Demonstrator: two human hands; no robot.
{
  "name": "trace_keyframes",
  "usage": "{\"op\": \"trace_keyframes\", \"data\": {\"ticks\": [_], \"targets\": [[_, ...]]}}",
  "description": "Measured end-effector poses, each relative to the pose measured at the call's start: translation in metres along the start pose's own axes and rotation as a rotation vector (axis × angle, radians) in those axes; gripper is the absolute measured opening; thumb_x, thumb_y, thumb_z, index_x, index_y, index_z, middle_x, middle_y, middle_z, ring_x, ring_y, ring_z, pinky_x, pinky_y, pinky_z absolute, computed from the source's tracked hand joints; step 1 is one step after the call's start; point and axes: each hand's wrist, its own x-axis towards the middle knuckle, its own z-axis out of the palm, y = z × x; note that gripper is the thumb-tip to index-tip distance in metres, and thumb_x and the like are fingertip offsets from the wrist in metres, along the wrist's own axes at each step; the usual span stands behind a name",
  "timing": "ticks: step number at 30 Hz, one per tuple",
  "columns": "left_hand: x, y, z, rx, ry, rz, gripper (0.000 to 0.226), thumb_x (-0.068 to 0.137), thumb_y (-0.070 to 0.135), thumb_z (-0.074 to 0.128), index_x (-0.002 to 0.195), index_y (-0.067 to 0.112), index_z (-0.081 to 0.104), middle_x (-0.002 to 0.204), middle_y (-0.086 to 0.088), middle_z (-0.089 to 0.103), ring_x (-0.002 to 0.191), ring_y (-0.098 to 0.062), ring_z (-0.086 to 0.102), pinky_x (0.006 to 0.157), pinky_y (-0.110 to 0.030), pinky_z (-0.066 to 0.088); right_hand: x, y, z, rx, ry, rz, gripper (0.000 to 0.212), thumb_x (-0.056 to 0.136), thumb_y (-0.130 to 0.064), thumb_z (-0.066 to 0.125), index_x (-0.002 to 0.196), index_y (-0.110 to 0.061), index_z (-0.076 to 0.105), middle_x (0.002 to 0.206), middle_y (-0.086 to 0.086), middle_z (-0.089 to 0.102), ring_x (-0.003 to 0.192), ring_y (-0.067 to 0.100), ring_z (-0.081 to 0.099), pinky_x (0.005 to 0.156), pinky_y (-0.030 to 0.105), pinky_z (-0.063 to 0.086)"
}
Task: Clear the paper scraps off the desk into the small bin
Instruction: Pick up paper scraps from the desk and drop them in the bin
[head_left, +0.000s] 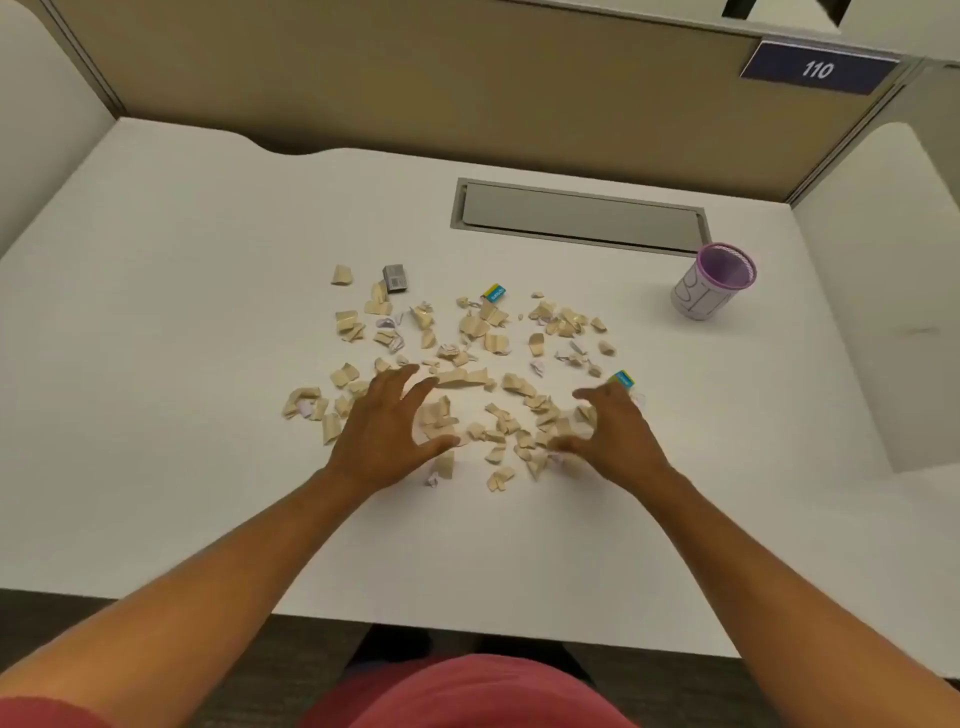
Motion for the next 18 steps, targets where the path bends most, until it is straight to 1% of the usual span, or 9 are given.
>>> {"op": "trace_keyframes", "data": {"ticks": [2,3,5,8,11,14,16,18], "targets": [[-0.005,-0.002,0.002,0.018,-0.020,-0.064,0.099,0.073,0.085,0.064,0.154,0.032,0.046,0.163,-0.003,0.040,0.151,-0.031,0.031,0.117,-0.052,0.041,-0.006,0.006,0.006,0.016,-0.092,0.082,0.103,0.062,-0.047,0.094,0.149,-0.020,0.047,0.143,0.003,0.040,0.123,0.020,0.052,0.097,0.030,0.044],[-0.008,-0.003,0.006,0.033,-0.041,-0.094,0.101,0.069,0.087,0.066,0.154,0.035,0.045,0.163,-0.002,0.039,0.150,-0.032,0.032,0.116,-0.052,0.041,-0.011,0.010,0.012,0.011,-0.121,0.104,0.108,0.060,-0.043,0.096,0.151,-0.019,0.044,0.144,0.004,0.037,0.128,0.022,0.050,0.099,0.029,0.043],[-0.011,0.001,0.012,0.028,-0.084,-0.136,0.103,0.066,0.087,0.069,0.153,0.038,0.045,0.164,-0.001,0.039,0.149,-0.033,0.032,0.117,-0.051,0.039,-0.015,0.012,0.025,0.036,-0.127,0.132,0.110,0.058,-0.033,0.098,0.152,-0.017,0.042,0.145,0.005,0.032,0.128,0.022,0.048,0.099,0.025,0.042],[-0.007,0.011,0.019,0.002,-0.132,-0.136,0.101,0.068,0.082,0.073,0.154,0.037,0.044,0.164,0.000,0.040,0.149,-0.029,0.032,0.117,-0.048,0.036,-0.008,-0.001,0.037,0.113,-0.068,0.126,0.101,0.063,-0.019,0.096,0.150,-0.015,0.046,0.140,0.003,0.035,0.122,0.021,0.052,0.098,0.027,0.047],[-0.001,0.020,0.025,-0.056,-0.137,-0.113,0.095,0.075,0.071,0.078,0.155,0.031,0.045,0.162,-0.002,0.042,0.148,-0.028,0.034,0.118,-0.045,0.033,0.000,-0.017,0.046,0.171,-0.032,0.074,0.086,0.065,-0.014,0.094,0.140,-0.018,0.054,0.126,-0.003,0.038,0.106,0.021,0.055,0.084,0.021,0.047],[0.009,0.026,0.025,-0.155,-0.135,-0.082,0.089,0.079,0.056,0.083,0.154,0.026,0.047,0.158,-0.002,0.045,0.147,-0.027,0.036,0.119,-0.041,0.034,0.007,-0.031,0.050,0.203,-0.060,0.022,0.083,0.066,-0.011,0.093,0.138,-0.020,0.055,0.128,0.003,0.046,0.090,0.018,0.056,0.081,0.028,0.050],[0.012,0.025,0.021,-0.224,-0.133,-0.048,0.087,0.080,0.050,0.085,0.154,0.025,0.047,0.156,-0.001,0.046,0.147,-0.026,0.035,0.119,-0.039,0.037,0.009,-0.034,0.047,0.195,-0.047,-0.005,0.082,0.066,-0.014,0.095,0.138,-0.022,0.056,0.129,0.005,0.050,0.093,0.017,0.057,0.083,0.029,0.049],[0.012,0.020,0.017,-0.228,-0.114,-0.032,0.088,0.079,0.049,0.087,0.154,0.028,0.046,0.157,-0.001,0.044,0.148,-0.025,0.033,0.117,-0.041,0.041,0.011,-0.033,0.043,0.103,-0.016,-0.050,0.084,0.066,-0.026,0.095,0.139,-0.025,0.054,0.133,0.002,0.048,0.108,0.019,0.055,0.089,0.032,0.049]]}}
